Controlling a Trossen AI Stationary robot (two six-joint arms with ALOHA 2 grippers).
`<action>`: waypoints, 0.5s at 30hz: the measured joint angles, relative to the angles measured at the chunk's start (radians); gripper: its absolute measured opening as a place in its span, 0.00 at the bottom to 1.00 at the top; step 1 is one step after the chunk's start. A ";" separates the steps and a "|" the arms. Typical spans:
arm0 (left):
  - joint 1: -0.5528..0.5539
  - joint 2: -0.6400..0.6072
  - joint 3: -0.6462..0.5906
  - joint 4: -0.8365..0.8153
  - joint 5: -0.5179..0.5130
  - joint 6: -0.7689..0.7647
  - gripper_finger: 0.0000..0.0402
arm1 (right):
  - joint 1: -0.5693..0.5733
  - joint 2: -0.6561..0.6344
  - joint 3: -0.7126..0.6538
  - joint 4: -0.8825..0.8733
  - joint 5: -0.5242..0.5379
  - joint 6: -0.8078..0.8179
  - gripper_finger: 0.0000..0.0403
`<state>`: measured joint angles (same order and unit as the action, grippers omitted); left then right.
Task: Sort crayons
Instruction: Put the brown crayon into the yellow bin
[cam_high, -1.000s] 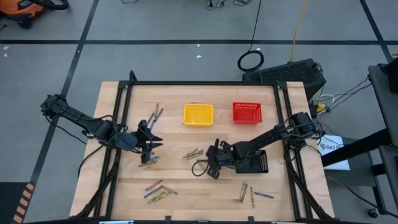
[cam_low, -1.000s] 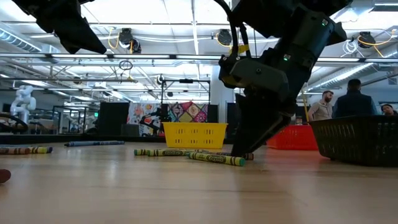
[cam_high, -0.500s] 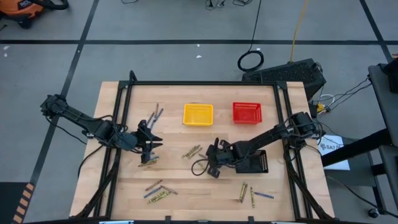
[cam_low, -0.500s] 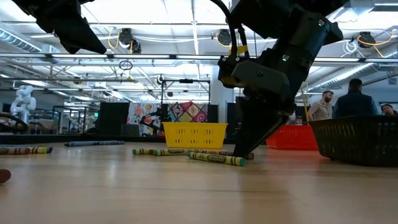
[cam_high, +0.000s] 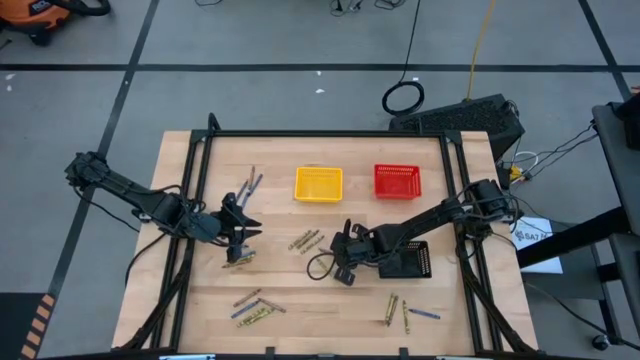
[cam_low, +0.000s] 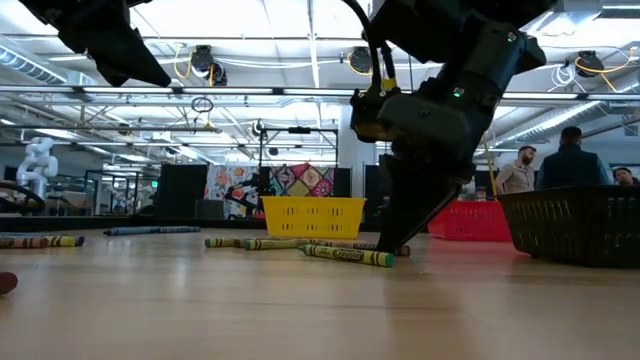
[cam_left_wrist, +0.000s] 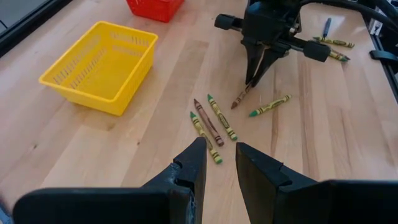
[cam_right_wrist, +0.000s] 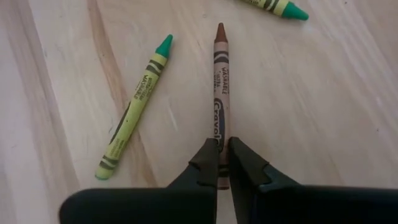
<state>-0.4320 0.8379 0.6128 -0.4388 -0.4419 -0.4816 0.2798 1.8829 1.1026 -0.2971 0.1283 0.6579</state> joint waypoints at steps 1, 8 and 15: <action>0.000 0.000 0.000 -0.002 0.000 0.000 0.22 | 0.000 -0.010 -0.001 -0.006 -0.004 0.000 0.00; 0.000 0.000 0.000 -0.037 -0.001 -0.005 0.22 | -0.002 -0.091 -0.002 -0.020 0.008 -0.017 0.00; 0.000 0.000 0.000 -0.036 -0.007 -0.010 0.22 | -0.055 -0.119 -0.001 -0.015 0.055 -0.053 0.00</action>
<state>-0.4320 0.8375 0.6125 -0.4751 -0.4492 -0.4919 0.2250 1.7641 1.1014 -0.3125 0.1832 0.6046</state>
